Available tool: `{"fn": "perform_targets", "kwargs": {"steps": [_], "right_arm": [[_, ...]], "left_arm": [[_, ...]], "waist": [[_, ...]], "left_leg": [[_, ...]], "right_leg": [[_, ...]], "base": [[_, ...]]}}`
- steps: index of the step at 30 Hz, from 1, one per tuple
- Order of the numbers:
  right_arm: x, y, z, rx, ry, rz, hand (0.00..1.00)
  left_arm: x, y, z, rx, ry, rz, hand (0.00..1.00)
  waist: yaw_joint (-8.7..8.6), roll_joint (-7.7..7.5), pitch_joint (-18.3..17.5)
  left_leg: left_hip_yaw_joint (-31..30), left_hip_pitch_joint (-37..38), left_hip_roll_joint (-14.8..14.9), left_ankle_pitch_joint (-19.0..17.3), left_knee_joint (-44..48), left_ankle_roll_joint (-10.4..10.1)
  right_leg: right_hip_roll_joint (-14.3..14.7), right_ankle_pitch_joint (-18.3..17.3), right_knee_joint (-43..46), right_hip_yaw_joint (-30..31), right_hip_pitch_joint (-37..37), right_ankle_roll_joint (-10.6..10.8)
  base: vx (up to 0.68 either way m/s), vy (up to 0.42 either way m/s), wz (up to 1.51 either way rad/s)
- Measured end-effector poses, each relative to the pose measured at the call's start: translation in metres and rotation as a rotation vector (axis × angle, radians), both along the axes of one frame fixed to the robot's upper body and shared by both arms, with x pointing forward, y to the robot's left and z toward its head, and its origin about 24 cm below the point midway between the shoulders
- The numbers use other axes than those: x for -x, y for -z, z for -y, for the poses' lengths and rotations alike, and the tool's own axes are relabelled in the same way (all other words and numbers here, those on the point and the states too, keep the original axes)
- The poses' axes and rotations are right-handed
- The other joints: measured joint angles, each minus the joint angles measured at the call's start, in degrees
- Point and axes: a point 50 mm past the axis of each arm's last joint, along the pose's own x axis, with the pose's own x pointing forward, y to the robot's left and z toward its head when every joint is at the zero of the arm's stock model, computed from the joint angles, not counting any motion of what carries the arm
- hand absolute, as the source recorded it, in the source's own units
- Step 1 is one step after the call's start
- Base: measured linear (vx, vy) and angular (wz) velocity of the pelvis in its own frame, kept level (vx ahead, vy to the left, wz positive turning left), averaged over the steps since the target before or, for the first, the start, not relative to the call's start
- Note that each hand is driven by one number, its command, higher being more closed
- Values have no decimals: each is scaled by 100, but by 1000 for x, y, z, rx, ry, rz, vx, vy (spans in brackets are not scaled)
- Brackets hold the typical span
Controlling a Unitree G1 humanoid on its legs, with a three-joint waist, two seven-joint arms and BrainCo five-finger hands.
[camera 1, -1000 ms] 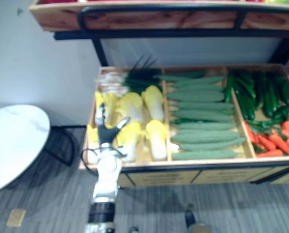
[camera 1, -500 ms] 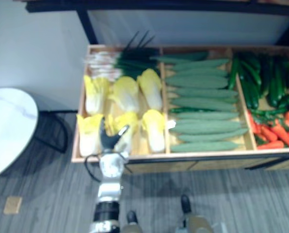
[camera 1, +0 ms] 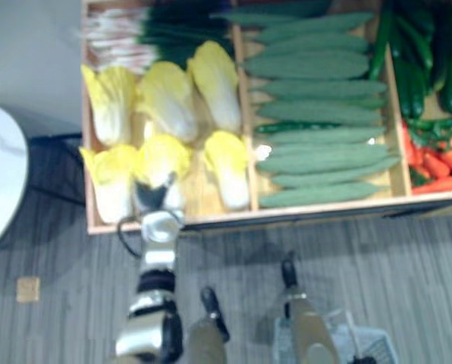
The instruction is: Pick vegetable in the basket
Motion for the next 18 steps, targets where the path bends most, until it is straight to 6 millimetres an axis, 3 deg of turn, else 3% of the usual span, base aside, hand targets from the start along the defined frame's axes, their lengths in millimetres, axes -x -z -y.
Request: {"fn": "perform_targets", "kwargs": {"steps": [3, 6, 10, 13, 15, 18], "right_arm": [[-10, -5, 1, 19, -54, 32, 100], [-12, -8, -1, 23, -76, 49, 100], [-3, -6, -1, 23, -71, 31, 100], [9, -4, 1, 18, -63, 3, 100], [19, -2, 12, 13, -55, -36, 100], [44, 1, 32, 9, 85, -88, 100]], "left_arm": [[-5, -15, -16, 5, -41, 35, 100], [-9, -23, -17, 2, -40, 46, 100], [-9, -19, -19, 19, -40, 10, 100], [-9, -29, -9, -35, 29, 31, 100], [-2, -41, 3, -101, 90, 94, 100], [0, -47, 21, -130, 153, 136, 100]], "waist": [[6, -60, 101], [-1, -81, 111], [31, -92, 116], [39, -240, 101], [22, -343, 62], [-36, -334, -68]], "left_leg": [[285, 3, 115, 21, 2, -37], [305, 19, 166, 27, 4, -77], [301, 317, 300, -54, 164, -136], [-348, 461, 379, -382, 709, -44], [-1243, 643, 324, -762, 1094, -100], [-1330, 912, 225, -1069, 948, -212]], "right_leg": [[13, 95, -172, -11, -38, -22], [41, 121, -205, -99, -11, -56], [151, 136, -210, -172, 342, -93], [225, 95, -154, -142, 704, -125], [267, 56, -149, 10, 1000, -70], [193, -16, -115, 13, 1181, 32]], "base": [[-8, -29, -19], [31, -24, -7], [94, -6, -7], [113, 18, -21], [51, 83, -43], [-4, 153, -3]]}}
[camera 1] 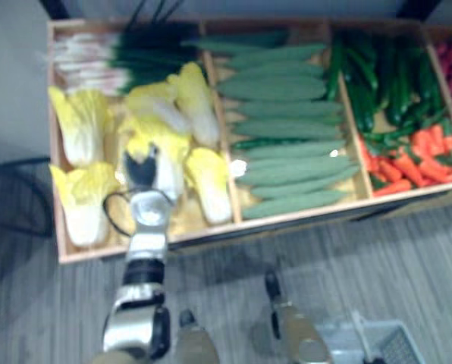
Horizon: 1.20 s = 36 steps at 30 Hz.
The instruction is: Pick vegetable in the basket
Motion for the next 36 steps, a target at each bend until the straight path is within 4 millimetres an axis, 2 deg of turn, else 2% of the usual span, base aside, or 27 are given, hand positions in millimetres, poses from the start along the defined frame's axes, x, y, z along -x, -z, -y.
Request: {"fn": "perform_targets", "kwargs": {"steps": [3, 6, 7, 8, 9, 11, 12, 13, 14, 15, 16, 17, 18, 19, 21, 22, 23, 24, 25, 26, 27, 28, 29, 31, 33, 35, 36], "right_arm": [[23, -7, 32, 61, 127, -57, 100], [21, -18, 57, 122, 113, -56, 100], [14, -22, 65, 148, 90, -46, 100], [4, -28, 72, 175, 72, -21, 100], [-21, -38, 82, 219, 46, 45, 100], [-61, -59, 94, 285, -6, 152, 100], [-85, -79, 103, 370, -96, 204, 100], [-96, -88, 105, 400, -129, 233, 100], [-113, -98, 104, 432, -173, 277, 100], [-139, -111, 100, 465, -202, 345, 100], [-152, -118, 97, 478, -200, 385, 100], [-161, -123, 94, 491, -204, 410, 100], [-172, -127, 88, 502, -236, 430, 100], [-179, -129, 83, 502, -261, 444, 100], [-203, -127, 46, 453, -376, 495, 100], [-210, -126, 33, 428, -395, 518, 100], [-218, -125, 12, 392, -422, 555, 100], [-223, -122, -9, 353, -452, 577, 100], [-223, -119, -18, 333, -462, 577, 100], [-223, -114, -30, 304, -481, 571, 100], [-223, -114, -35, 301, -493, 576, 100], [-224, -116, -38, 307, -507, 585, 100], [-226, -121, -41, 313, -507, 611, 100], [-228, -128, -41, 328, -497, 644, 100], [-232, -138, -40, 352, -477, 690, 100], [-234, -142, -44, 366, -487, 715, 100], [-235, -143, -48, 366, -501, 728, 100]], "left_arm": [[13, 1, 11, -25, 47, 38, 100], [18, -2, 22, -59, 106, 64, 100], [18, -2, 28, -61, 125, 73, 100], [18, -2, 32, -59, 139, 76, 100], [20, -4, 36, -60, 144, 92, 100], [31, 2, 31, -61, 136, 88, 100], [46, 7, 28, -56, 129, 91, 100], [52, 9, 25, -51, 114, 92, 100], [61, 14, 20, -58, 87, 81, 100], [69, 19, 15, -69, 76, 61, 100], [75, 22, 14, -82, 77, 49, 100], [83, 26, 14, -96, 76, 37, 100], [94, 32, 16, -87, 90, 18, 100], [97, 37, 18, -73, 96, 3, 100], [102, 49, 29, -39, 151, -44, 100], [102, 49, 31, -44, 171, -46, 100], [103, 55, 39, -40, 217, -63, 100], [103, 61, 46, -39, 264, -86, 100], [104, 66, 47, -41, 280, -114, 100], [108, 82, 53, -21, 314, -182, 100], [110, 88, 57, -11, 332, -208, 100], [114, 94, 62, 1, 353, -233, 100], [118, 104, 72, 22, 399, -274, 100], [121, 112, 79, 57, 430, -303, 100], [124, 115, 89, 74, 470, -316, 100], [125, 117, 96, 74, 502, -325, 100], [125, 118, 103, 74, 526, -328, 100]], "waist": [[9, -141, -311], [14, -112, -462], [1, -74, -490], [-10, -7, -538], [46, 102, -587], [-27, 165, -597], [-83, 157, -631], [-90, 212, -655], [-88, 301, -705], [137, 604, -880], [172, 613, -891], [160, 591, -904], [221, 533, -938], [209, 596, -938], [367, 808, -1077], [442, 797, -1082], [522, 872, -1145], [490, 695, -1122], [510, 637, -1103], [504, 642, -1108], [525, 648, -1104], [526, 676, -1114], [536, 679, -1107], [562, 702, -1084], [689, 717, -1028], [724, 758, -1033], [715, 786, -1043]], "left_leg": [[272, 430, -327, -41, -175, 80], [506, 486, -396, -270, 91, 185], [573, 488, -375, -339, 198, 251], [701, 488, -352, -338, 212, 291], [1018, 493, -217, -256, 104, 403], [1326, 727, -254, -222, 57, 421], [1556, 858, -390, -332, 252, 446], [1576, 841, -387, -368, 284, 465], [1571, 781, -379, -346, 166, 567], [1787, 797, -262, -265, -208, 627], [2111, 879, -263, -154, -279, 542], [2289, 944, -347, -91, -351, 477], [2575, 1035, -450, -76, -347, 469], [2674, 1054, -444, -63, -315, 453], [2780, 1040, -209, 158, -394, 556], [2914, 1086, -124, 209, -387, 577], [3110, 1078, 160, 240, -310, 591], [3059, 1042, 265, 100, 198, 468], [2984, 1026, 388, 20, 553, 524], [2685, 853, 738, 6, 1386, 773], [2344, 701, 832, -75, 1818, 1018], [1830, 465, 834, -169, 2236, 1092], [692, -57, 378, -417, 2647, 793], [-26, -524, -207, -638, 2569, 582], [-283, -917, -721, -639, 1947, 593], [-315, -995, -916, -365, 1206, 714], [-271, -1008, -923, -21, 819, 951]], "right_leg": [[-272, 65, 27, 66, 155, 93], [-384, 144, 68, -116, 191, 121], [-394, 326, 22, -354, 188, -19], [-385, 648, -198, -659, 198, -302], [-392, 672, -111, -1257, 106, -652], [-653, -411, 1502, -2344, -187, -713], [-817, -618, 1847, -2984, -213, -741], [-753, -537, 1739, -3019, -211, -826], [-495, -196, 1259, -2875, -196, -927], [-251, 27, 707, -3017, -115, -1130], [-548, -733, 1582, -3712, -202, -1312], [-948, -1312, 2303, -4256, -153, -1258], [-1253, -1717, 2354, -4846, 19, -1109], [-1183, -1632, 2316, -4869, -19, -1121], [-198, -920, 1034, -4334, 131, -1102], [30, -827, 585, -4171, 220, -967], [157, -1174, 320, -4618, 326, -1012], [-86, -1159, 833, -4669, 236, -1104], [17, -1110, 852, -4509, 251, -1301], [319, -1050, 592, -4200, 440, -1284], [438, -1020, 478, -4066, 523, -1295], [556, -1000, 401, -3900, 569, -1263], [701, -995, 229, -3526, 658, -1271], [743, -961, 13, -3304, 824, -1311], [753, -876, -132, -2920, 1037, -1346], [775, -860, -96, -2764, 1079, -1316], [854, -1029, 138, -2616, 1047, -1346]], "base": [[1, 143, -30], [-61, 92, -44], [-100, 58, -52], [-103, 36, -79], [-124, 11, -88], [-81, 19, -94], [-17, 66, -93], [-46, 69, -108], [-174, 35, -140], [-189, -13, -165], [-156, -36, -153], [-58, -61, -121], [-31, -54, -97], [-40, -79, -108], [-4, -117, -144], [21, -153, -188], [48, -157, -166], [69, -164, -155], [47, -191, -136], [21, -165, -113], [24, -184, -115], [95, -109, -139], [87, -67, -136], [135, 7, -135], [163, 47, -134], [160, 61, -92], [200, 83, -82]]}}
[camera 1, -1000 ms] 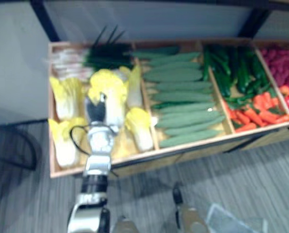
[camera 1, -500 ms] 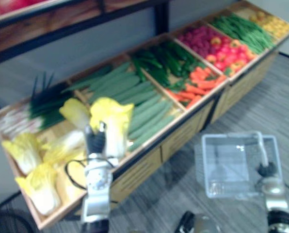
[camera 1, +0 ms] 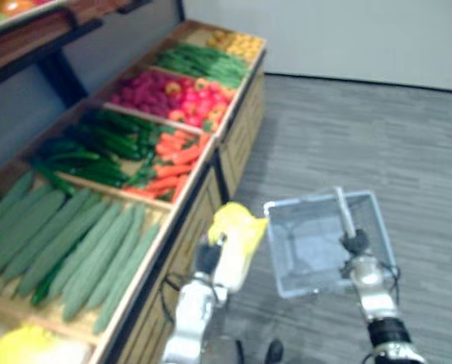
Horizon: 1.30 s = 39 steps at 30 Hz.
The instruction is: Pick vegetable in the basket
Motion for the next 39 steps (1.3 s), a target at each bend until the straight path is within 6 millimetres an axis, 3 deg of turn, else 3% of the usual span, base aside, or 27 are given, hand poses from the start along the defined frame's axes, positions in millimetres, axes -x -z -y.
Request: {"fn": "perform_targets", "kwargs": {"steps": [1, 2, 3, 5, 6, 7, 9, 11, 13, 14, 15, 16, 17, 18, 21, 24, 25, 26, 27, 28, 31, 33, 35, 36, 37, 39], "right_arm": [[0, 0, -5, -12, -7, 6, 100], [3, 1, -11, -36, -7, 11, 100], [5, 1, -17, -54, -10, 22, 100], [5, -1, -23, -66, -16, 31, 100], [6, 1, -26, -71, -22, 23, 100], [6, 2, -30, -72, -37, 22, 100], [9, -5, -40, -73, -78, 56, 100], [7, -13, -50, -96, -122, 104, 100], [8, -17, -66, -126, -180, 131, 100], [14, -16, -80, -165, -217, 132, 100], [16, -14, -91, -177, -270, 116, 100], [17, -14, -97, -187, -300, 114, 100], [18, -16, -105, -211, -346, 124, 100], [20, -15, -109, -231, -374, 115, 100], [22, -14, -112, -267, -395, 105, 100], [21, -28, -102, -272, -401, 184, 100], [21, -33, -95, -266, -389, 221, 100], [23, -35, -86, -262, -355, 241, 100], [27, -33, -74, -260, -306, 242, 100], [33, -27, -62, -259, -251, 224, 100], [42, -15, -37, -249, -144, 185, 100], [53, 11, -17, -263, -13, 81, 100], [66, 32, 4, -272, 103, -13, 100], [74, 41, 15, -282, 169, -52, 100], [89, 52, 29, -287, 252, -97, 100], [116, 66, 45, -307, 369, -152, 100]], "left_arm": [[0, 1, 5, -7, 29, -2, 100], [1, 4, 9, -18, 60, -16, 100], [2, 11, 17, -25, 106, -46, 100], [7, 23, 31, -31, 175, -101, 100], [12, 29, 38, -35, 213, -131, 100], [14, 30, 42, -34, 228, -137, 100], [10, 25, 53, -36, 277, -111, 100], [1, 19, 61, -48, 312, -79, 100], [-6, 16, 67, -65, 341, -65, 100], [-6, 19, 71, -69, 355, -73, 100], [-4, 26, 74, -69, 364, -107, 100], [-3, 30, 75, -71, 362, -123, 100], [-3, 34, 76, -71, 353, -141, 100], [-2, 39, 76, -75, 349, -163, 0], [-3, 43, 77, -78, 320, -177, 0], [-16, 32, 81, -87, 305, -123, 0], [-23, 25, 84, -99, 310, -91, 0], [-27, 20, 87, -139, 324, -52, 0], [-30, 15, 90, -169, 330, -21, 0], [-32, 12, 90, -184, 322, -1, 0], [-37, 4, 81, -180, 269, 31, 0], [-41, -3, 54, -179, 150, 51, 0], [-41, -10, 26, -188, 35, 81, 0], [-40, -13, 12, -195, -26, 95, 0], [-38, -16, -3, -204, -83, 108, 0], [-35, -15, -14, -207, -124, 102, 0]], "waist": [[24, 18, -27], [5, -148, -14], [-60, -360, -17], [-90, -465, -4], [-162, -453, 9], [-209, -435, 21], [-323, -372, 43], [-399, -290, 79], [-405, -282, 68], [-414, -306, 51], [-388, -138, 45], [-385, -112, 41], [-359, -11, 66], [-318, 29, 80], [-298, -50, 126], [-281, -76, 133], [-311, -76, 133], [-347, -60, 118], [-396, -46, 46], [-431, -187, -67], [-420, -277, -103], [-515, -519, -126], [-594, -450, -106], [-619, -378, -108], [-649, -289, -116], [-699, -165, -150]], "left_leg": [[1, 53, -6, 213, -2, 181], [109, 216, -80, 174, -84, 195], [123, 467, -218, 180, -449, 205], [193, 763, -363, 202, -756, 245], [169, 1057, -426, 191, -923, 267], [143, 1212, -439, 183, -1026, 272], [-71, 1523, -383, 173, -1386, 251], [-225, 1575, -193, 102, -1480, 116], [-302, 1685, -1, -73, -1414, -165], [-379, 1734, 143, -347, -1085, -353], [-379, 1557, 485, -476, -307, -419], [-389, 1308, 629, -454, 306, -389], [-532, 671, 950, -306, 1815, -258], [-605, 277, 1121, -284, 2827, -340], [-271, -27, 991, -311, 3112, -336], [940, -382, 933, -218, 1836, -247], [1756, -408, 984, -14, 1255, -111], [2827, -278, 1059, 676, 708, 248], [3670, -92, 1048, 812, 491, 777], [3780, -63, 752, 552, 285, 939], [3248, 145, 157, 198, -488, 933], [2553, 553, -445, 191, -845, 980], [1899, 884, -632, 179, -1019, 980], [1601, 1030, -661, 188, -1095, 966], [1157, 1158, -665, 205, -1159, 939], [413, 1207, -655, 269, -1240, 836]], "right_leg": [[-5, -248, 378, 80, -77, 35], [-142, -508, 695, 103, -91, 132], [-407, -769, 1430, 62, -304, 489], [-861, -690, 3230, -48, -1085, 925], [-1159, -772, 3983, -138, -1346, 873], [-1297, -827, 4158, -188, -1398, 779], [-1531, -878, 3609, -163, -1593, 692], [-1435, -783, 2578, 154, -1758, 770], [-1281, -237, 1328, 530, -1656, 840], [-1260, 415, 1172, 553, -1496, 877], [-975, 195, 1232, 438, -1294, 710], [-872, 157, 1182, 392, -1192, 653], [-642, 84, 1017, 288, -892, 534], [-490, 46, 834, 259, -541, 464], [-565, 19, 423, 212, 173, 421], [-832, -49, -82, -157, 644, 528], [-946, -134, -143, -367, 766, 657], [-1008, -276, -115, -631, 927, 816], [-1082, -546, 19, -887, 1091, 971], [-1248, -747, 279, -1220, 1107, 1100], [-1563, -902, 1476, -1560, 878, 1154], [-2233, -682, 3803, -1267, 354, 1221], [-2128, -817, 4694, -694, 3, 996], [-2026, -882, 4721, -538, -143, 887], [-1885, -962, 4478, -386, -325, 761], [-1606, -1030, 3612, 125, -639, 749]], "base": [[276, 94, -69], [329, 54, -32], [335, 36, -13], [319, 40, -3], [334, 52, 15], [360, 24, 25], [364, -31, 38], [358, -167, 39], [496, -324, 30], [466, -302, 23], [465, -336, 14], [440, -318, -10], [536, -348, -12], [453, -229, -12], [413, -125, 9], [336, -9, 39], [315, 81, 79], [482, 169, 125], [514, 217, 163], [459, 207, 153], [288, 144, 124], [424, 137, 176], [471, 4, 172], [540, -70, 201], [492, -120, 208], [352, -161, 205]]}}
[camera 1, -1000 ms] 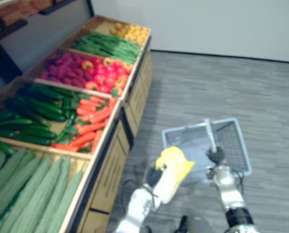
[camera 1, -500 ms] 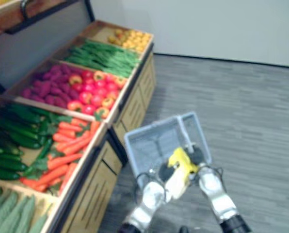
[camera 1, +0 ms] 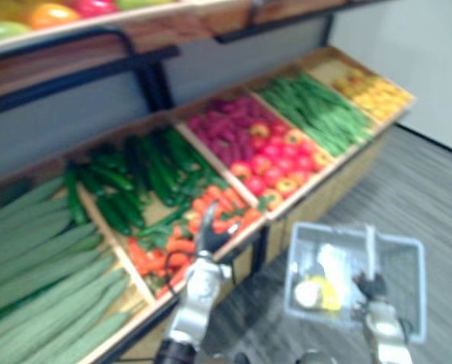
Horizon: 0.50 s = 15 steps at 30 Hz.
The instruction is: Pick vegetable in the basket
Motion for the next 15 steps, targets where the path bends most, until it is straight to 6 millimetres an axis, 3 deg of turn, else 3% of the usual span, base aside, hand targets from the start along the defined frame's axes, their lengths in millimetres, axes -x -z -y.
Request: {"fn": "perform_targets", "kwargs": {"steps": [2, 4, 5, 6, 7, 8, 9, 12, 14, 15], "right_arm": [[32, 13, 13, -31, 117, -65, 100], [56, 21, 19, -96, 263, -80, 100], [63, 24, 18, -116, 301, -86, 100], [79, 32, 11, -168, 351, -109, 100], [83, 35, 9, -181, 358, -123, 100], [82, 37, 9, -190, 387, -122, 100], [79, 33, 17, -171, 375, -110, 100], [89, 40, 17, -182, 363, -160, 100], [106, 53, 7, -227, 388, -231, 100], [112, 58, 3, -247, 407, -253, 100]], "left_arm": [[4, 6, -2, 15, -4, -26, 0], [4, 9, -2, 83, 6, -47, 0], [4, 8, -3, 103, 8, -49, 0], [6, 7, -8, 157, 7, -45, 0], [8, 9, -10, 164, 5, -51, 0], [16, 11, -12, 191, -12, -56, 0], [25, 12, -15, 237, -41, -53, 0], [31, 16, -13, 281, -55, -71, 0], [36, 20, -28, 281, -134, -74, 0], [35, 18, -35, 276, -169, -60, 0]], "waist": [[-60, 49, -20], [-180, 28, -29], [-181, -13, -22], [-170, -267, -67], [-167, -326, -89], [50, -156, -206], [162, -105, -231], [196, -41, -299], [191, -77, -408], [184, -76, -424]], "left_leg": [[-815, -56, -6, 80, -27, -130], [-1566, -205, 2, 62, 155, -403], [-1600, -250, 29, 3, 295, -507], [-1407, -348, 85, -244, 708, -835], [-1261, -400, 247, -400, 838, -898], [-949, -405, 651, -494, 956, -1026], [-624, -405, 960, -463, 882, -1108], [-421, -185, 1121, -179, 434, -1295], [-407, -114, 1218, -43, 155, -1324], [-29, -130, 1395, -31, 148, -1268]], "right_leg": [[280, 75, -1229, 1067, -233, 122], [363, 175, -1953, 2104, -292, 177], [364, 271, -2105, 2313, -260, 138], [207, 980, -2453, 2564, -35, 469], [251, 838, -2528, 2481, 122, 654], [466, 830, -2816, 2425, 220, 616], [631, 949, -3002, 2413, 225, 543], [694, 1044, -3250, 2239, 414, 471], [712, 1060, -3412, 1991, 570, 441], [704, 1083, -3414, 1816, 588, 399]], "base": [[289, -247, 210], [226, -324, 209], [219, -435, 208], [119, -322, 150], [164, -512, 99], [69, -472, -10], [47, -411, -42], [-12, -162, 13], [-33, -151, 46], [22, -112, 55]]}}
